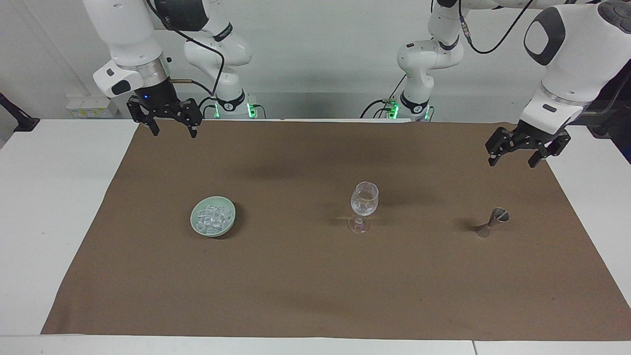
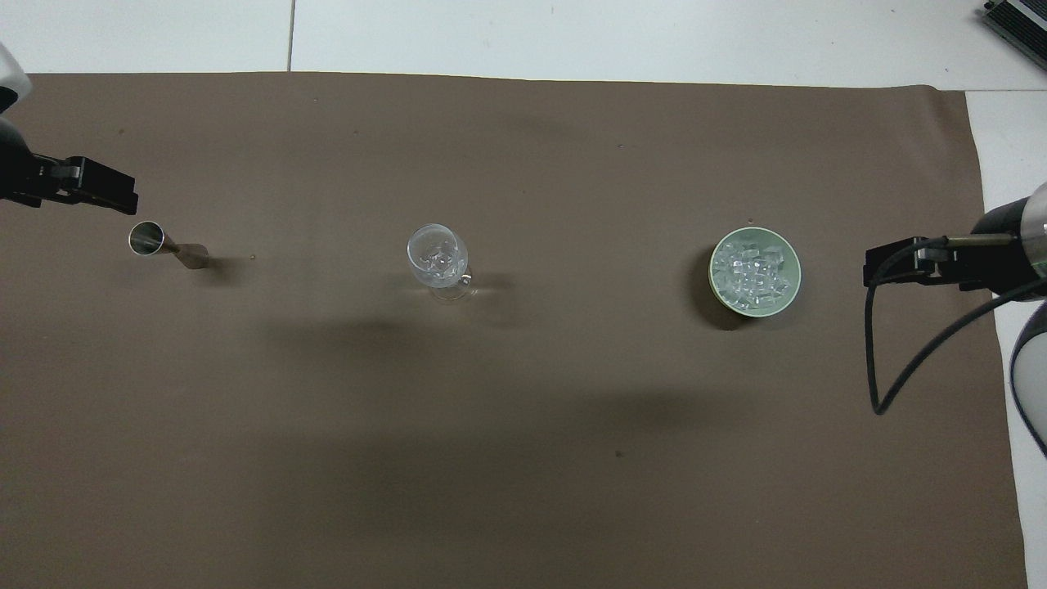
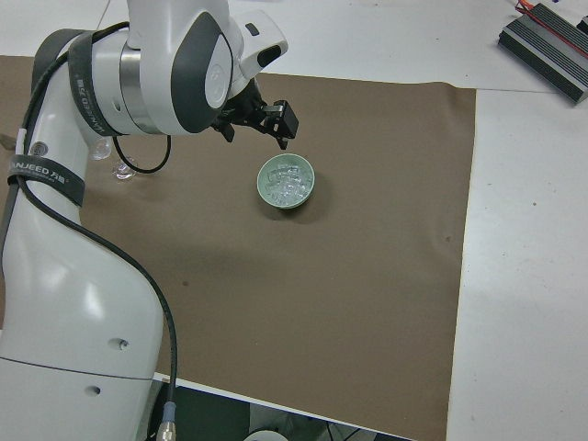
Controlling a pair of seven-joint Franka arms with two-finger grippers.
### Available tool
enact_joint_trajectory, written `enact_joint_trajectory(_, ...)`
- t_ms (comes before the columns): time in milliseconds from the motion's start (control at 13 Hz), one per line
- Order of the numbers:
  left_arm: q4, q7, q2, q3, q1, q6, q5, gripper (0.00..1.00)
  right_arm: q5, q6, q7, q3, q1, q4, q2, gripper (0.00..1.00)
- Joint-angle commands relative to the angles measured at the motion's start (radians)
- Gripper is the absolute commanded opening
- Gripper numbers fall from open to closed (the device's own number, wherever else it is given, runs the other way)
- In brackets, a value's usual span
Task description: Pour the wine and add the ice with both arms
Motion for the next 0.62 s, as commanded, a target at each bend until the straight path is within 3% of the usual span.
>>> enact_joint_trajectory(0,0.003,0.014,-0.003,-0.001,0.005,0.006,-0.003,1.0,-0.011,-0.036,-0.016,0.018,-0.022,0.052,0.03,1.0)
enact_joint_trajectory(538,0.003,0.014,0.0,0.005,0.008,0.006,0.0,1.0,-0.011,-0.025,-0.014,0.018,-0.015,0.038,0.029,1.0)
